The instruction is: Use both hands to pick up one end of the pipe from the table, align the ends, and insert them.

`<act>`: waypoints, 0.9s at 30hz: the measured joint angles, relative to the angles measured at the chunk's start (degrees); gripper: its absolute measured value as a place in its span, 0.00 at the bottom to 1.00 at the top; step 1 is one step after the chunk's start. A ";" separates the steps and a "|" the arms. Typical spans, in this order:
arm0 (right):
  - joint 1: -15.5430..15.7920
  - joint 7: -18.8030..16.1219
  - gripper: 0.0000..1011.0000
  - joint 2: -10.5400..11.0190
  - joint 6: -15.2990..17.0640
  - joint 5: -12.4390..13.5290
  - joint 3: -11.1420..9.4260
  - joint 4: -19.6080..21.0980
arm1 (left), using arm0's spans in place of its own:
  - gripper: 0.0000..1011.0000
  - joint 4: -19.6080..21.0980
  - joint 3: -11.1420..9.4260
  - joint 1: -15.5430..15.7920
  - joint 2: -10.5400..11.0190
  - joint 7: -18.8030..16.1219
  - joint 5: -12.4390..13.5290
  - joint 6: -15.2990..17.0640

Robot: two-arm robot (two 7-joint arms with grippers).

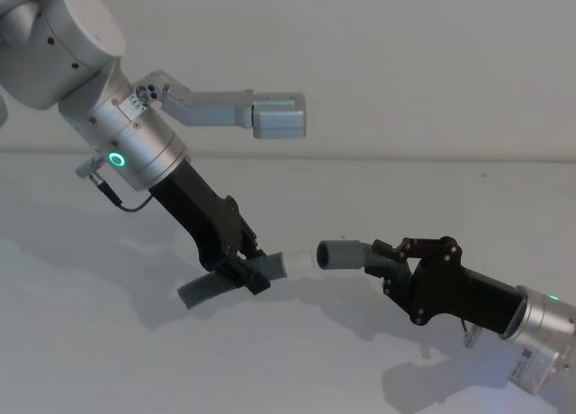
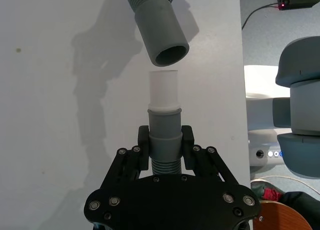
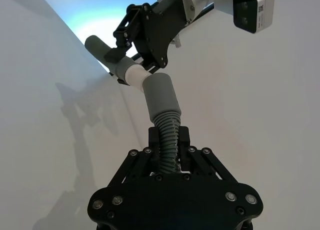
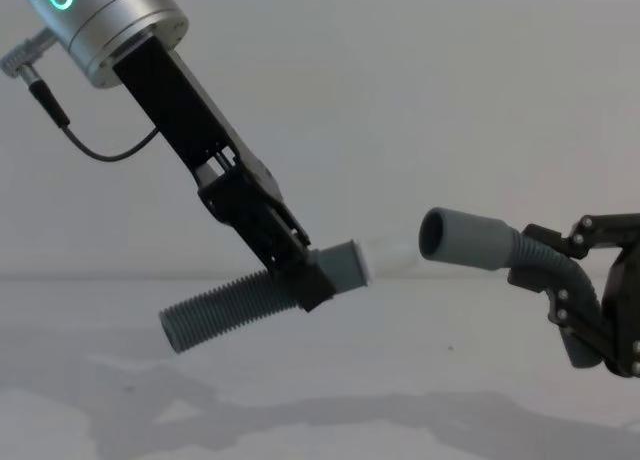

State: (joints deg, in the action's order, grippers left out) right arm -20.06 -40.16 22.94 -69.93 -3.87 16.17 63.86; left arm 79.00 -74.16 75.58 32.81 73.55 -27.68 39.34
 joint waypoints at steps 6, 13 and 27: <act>0.01 -0.15 0.19 -0.60 1.45 -1.67 -0.40 -0.48 | 0.35 -0.04 0.09 0.03 0.04 -0.74 -0.21 -0.32; 0.60 -1.10 0.19 -0.96 6.14 -1.40 -0.46 0.11 | 0.35 0.06 0.62 -0.21 0.26 -2.19 -0.66 -0.91; 2.75 -2.64 0.19 -0.78 19.91 6.08 -0.45 4.87 | 0.35 0.90 1.67 -1.17 0.95 -5.13 -1.81 -1.88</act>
State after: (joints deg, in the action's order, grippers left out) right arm -17.31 -42.80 22.16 -50.02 2.21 15.71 68.73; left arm 79.90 -72.49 74.41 33.75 68.42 -29.50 37.46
